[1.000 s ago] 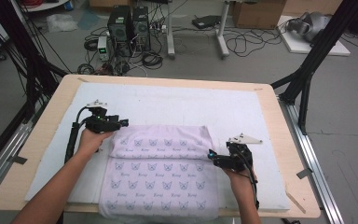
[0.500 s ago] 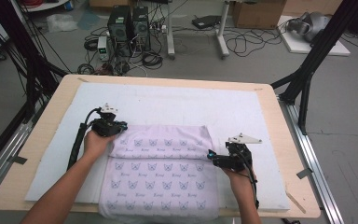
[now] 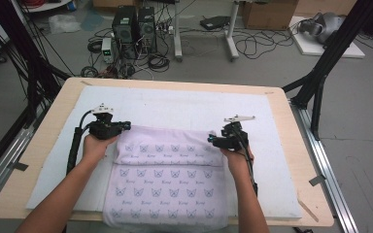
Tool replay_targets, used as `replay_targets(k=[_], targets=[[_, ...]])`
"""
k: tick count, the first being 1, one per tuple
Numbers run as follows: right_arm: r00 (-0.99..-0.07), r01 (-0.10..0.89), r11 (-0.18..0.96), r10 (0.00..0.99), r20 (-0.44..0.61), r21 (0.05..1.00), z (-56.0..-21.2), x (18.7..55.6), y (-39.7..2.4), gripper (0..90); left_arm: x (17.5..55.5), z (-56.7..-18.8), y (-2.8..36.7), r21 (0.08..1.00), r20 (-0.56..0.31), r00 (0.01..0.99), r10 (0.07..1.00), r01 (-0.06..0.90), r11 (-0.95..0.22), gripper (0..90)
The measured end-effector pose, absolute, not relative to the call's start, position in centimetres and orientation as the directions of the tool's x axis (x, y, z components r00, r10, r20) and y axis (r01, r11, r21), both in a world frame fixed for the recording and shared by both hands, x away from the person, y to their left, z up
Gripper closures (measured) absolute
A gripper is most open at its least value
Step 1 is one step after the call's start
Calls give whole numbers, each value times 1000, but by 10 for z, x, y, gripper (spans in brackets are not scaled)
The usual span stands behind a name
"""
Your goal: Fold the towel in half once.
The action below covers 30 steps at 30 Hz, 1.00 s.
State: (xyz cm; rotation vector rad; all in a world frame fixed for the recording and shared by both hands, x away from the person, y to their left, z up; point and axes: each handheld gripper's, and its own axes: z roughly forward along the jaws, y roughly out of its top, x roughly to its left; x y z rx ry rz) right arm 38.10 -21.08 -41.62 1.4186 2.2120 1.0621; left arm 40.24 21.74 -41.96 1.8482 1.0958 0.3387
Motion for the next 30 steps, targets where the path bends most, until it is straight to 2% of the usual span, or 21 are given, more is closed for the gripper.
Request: replay_targets(k=[5, 7, 10, 11, 17, 24, 30], targets=[[-409, 690, 232, 906, 105, 686, -427, 403, -199, 524, 399, -414, 220, 829, -232, 576, 784, 538, -150, 864], [-415, 701, 252, 905, 94, 667, -432, 408, -197, 588, 397, -411, 222, 834, -235, 581, 779, 533, -146, 863], [-443, 708, 281, 891, 98, 648, -435, 409, -198, 827, 395, -408, 226, 835, -251, 589, 768, 534, -137, 864], [-463, 701, 292, 880, 104, 651, -434, 408, -199, 853, 394, -407, 226, 835, -251, 591, 767, 533, -137, 863], [-501, 638, 294, 861, 93, 712, -415, 392, -204, 858, 382, -398, 227, 846, -271, 621, 735, 518, -126, 862], [-527, 568, 252, 842, 112, 784, -392, 350, -221, 856, 358, -392, 237, 855, -305, 636, 709, 511, -92, 860], [-551, 548, 228, 822, 143, 805, -395, 310, -230, 855, 335, -394, 241, 860, -303, 657, 690, 501, -99, 858]])
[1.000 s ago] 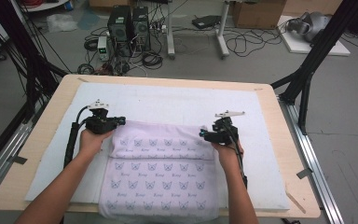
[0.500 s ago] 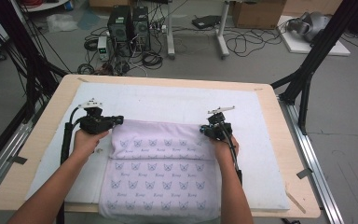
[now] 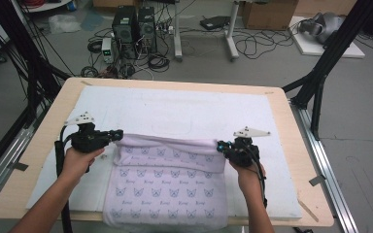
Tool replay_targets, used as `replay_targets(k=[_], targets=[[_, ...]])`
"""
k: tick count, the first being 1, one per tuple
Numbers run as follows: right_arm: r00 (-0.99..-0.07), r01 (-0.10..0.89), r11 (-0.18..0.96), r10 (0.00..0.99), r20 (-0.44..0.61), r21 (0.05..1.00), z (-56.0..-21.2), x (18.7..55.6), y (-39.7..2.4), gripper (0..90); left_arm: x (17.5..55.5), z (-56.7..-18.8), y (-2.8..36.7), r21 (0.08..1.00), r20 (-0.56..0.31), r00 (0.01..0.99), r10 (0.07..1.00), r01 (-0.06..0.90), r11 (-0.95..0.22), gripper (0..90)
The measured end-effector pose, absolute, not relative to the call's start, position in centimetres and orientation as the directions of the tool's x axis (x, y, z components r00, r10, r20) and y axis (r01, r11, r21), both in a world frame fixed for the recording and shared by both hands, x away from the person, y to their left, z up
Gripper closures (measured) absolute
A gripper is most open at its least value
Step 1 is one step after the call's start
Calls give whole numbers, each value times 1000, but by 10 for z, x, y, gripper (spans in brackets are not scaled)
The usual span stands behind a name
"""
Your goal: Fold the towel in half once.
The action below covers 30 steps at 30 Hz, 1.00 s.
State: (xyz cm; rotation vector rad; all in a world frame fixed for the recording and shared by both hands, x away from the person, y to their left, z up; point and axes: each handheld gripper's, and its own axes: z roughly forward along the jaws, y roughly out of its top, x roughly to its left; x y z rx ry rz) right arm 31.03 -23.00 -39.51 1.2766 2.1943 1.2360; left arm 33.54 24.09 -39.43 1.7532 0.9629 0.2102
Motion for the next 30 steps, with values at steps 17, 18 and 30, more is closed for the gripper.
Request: replay_targets(k=[17, 18, 30], targets=[[-602, 583, 303, 784, 150, 754, -419, 249, -230, 848, 273, -420, 249, 824, -310, 697, 647, 536, -183, 851], [-603, 588, 312, 784, 148, 746, -420, 248, -229, 843, 272, -422, 250, 818, -317, 696, 644, 544, -186, 845], [-532, 537, 161, 827, 184, 828, -404, 253, -247, 526, 297, -419, 270, 826, -368, 605, 706, 561, -50, 480]])
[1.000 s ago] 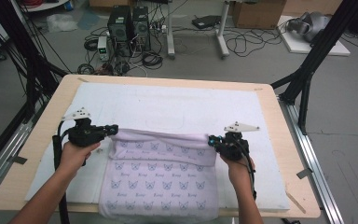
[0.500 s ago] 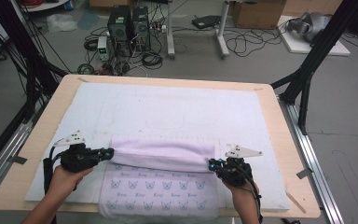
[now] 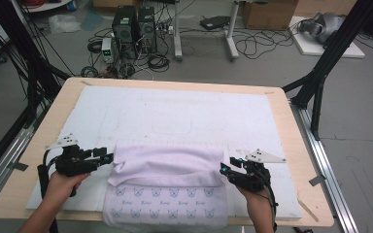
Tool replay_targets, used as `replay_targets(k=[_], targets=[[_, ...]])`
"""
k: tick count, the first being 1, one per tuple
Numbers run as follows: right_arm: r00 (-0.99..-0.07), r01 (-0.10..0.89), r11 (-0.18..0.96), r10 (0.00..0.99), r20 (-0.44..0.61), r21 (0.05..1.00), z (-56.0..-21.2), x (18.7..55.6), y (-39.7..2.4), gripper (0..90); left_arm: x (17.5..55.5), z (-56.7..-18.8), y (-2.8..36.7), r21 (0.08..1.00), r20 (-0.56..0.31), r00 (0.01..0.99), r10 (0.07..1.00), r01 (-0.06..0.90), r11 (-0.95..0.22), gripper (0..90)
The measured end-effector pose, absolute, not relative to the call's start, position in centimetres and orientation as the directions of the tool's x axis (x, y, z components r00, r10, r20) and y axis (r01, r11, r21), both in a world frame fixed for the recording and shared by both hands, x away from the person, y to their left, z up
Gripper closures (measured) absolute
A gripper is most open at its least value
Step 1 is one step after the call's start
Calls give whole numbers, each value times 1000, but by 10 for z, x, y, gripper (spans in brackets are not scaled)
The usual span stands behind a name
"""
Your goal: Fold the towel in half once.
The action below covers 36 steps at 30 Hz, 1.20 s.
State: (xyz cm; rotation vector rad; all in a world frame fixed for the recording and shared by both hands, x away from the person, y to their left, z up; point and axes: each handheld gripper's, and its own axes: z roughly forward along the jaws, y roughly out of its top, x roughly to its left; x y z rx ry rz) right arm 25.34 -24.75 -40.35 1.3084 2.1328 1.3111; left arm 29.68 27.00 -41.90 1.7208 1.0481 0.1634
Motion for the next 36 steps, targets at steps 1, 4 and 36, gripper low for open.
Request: replay_targets(k=[1, 4, 36], targets=[[-527, 538, 157, 829, 185, 828, -404, 257, -248, 526, 303, -421, 269, 817, -369, 593, 716, 573, -54, 485], [-505, 548, 154, 845, 178, 822, -404, 271, -246, 525, 320, -429, 262, 787, -363, 558, 746, 612, -75, 509], [-457, 618, 251, 886, 81, 745, -449, 313, -222, 474, 339, -453, 252, 812, -292, 558, 777, 573, -106, 471]])
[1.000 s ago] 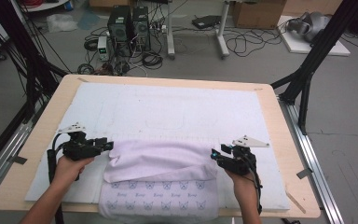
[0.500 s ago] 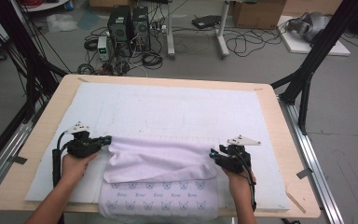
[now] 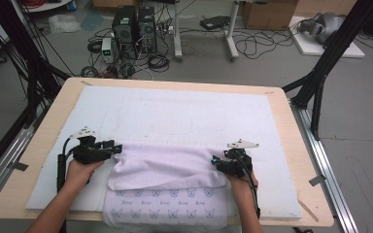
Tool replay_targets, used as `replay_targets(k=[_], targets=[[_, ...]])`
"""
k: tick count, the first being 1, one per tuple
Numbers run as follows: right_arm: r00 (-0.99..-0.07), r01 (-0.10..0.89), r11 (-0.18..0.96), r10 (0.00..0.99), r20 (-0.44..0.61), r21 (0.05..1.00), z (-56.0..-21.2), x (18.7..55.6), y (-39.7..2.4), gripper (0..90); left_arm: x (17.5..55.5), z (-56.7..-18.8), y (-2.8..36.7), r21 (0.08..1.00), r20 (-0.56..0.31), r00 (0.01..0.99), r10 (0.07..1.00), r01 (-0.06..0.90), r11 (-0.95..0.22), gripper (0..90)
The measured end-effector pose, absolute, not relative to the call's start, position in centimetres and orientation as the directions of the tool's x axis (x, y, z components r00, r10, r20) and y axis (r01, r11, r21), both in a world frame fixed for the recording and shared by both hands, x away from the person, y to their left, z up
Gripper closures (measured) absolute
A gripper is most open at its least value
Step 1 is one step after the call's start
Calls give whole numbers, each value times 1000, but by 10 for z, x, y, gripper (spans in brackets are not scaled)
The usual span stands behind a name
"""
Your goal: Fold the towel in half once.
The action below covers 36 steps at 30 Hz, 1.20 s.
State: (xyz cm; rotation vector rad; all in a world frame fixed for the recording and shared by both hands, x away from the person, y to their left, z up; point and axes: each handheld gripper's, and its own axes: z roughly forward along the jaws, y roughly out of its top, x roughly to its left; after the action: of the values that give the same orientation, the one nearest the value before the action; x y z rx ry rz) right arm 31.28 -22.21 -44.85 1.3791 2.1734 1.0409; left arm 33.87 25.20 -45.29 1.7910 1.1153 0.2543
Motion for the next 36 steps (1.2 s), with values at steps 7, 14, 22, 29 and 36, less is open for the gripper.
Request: replay_targets(k=[7, 14, 22, 29, 36], targets=[[-493, 619, 312, 869, 48, 721, -444, 316, -213, 812, 339, -452, 236, 791, -161, 561, 812, 565, -233, 590], [-485, 596, 340, 874, -11, 728, -444, 316, -210, 837, 338, -452, 233, 793, -158, 570, 806, 560, -241, 852], [-480, 589, 321, 877, 1, 742, -444, 320, -214, 849, 345, -449, 242, 790, -261, 546, 796, 595, -149, 859], [-455, 576, 312, 890, -20, 755, -441, 338, -216, 855, 371, -432, 240, 799, -285, 538, 793, 591, -114, 861], [-405, 581, 255, 914, 4, 773, -433, 372, -222, 854, 408, -430, 238, 788, -335, 501, 798, 613, -54, 861]])
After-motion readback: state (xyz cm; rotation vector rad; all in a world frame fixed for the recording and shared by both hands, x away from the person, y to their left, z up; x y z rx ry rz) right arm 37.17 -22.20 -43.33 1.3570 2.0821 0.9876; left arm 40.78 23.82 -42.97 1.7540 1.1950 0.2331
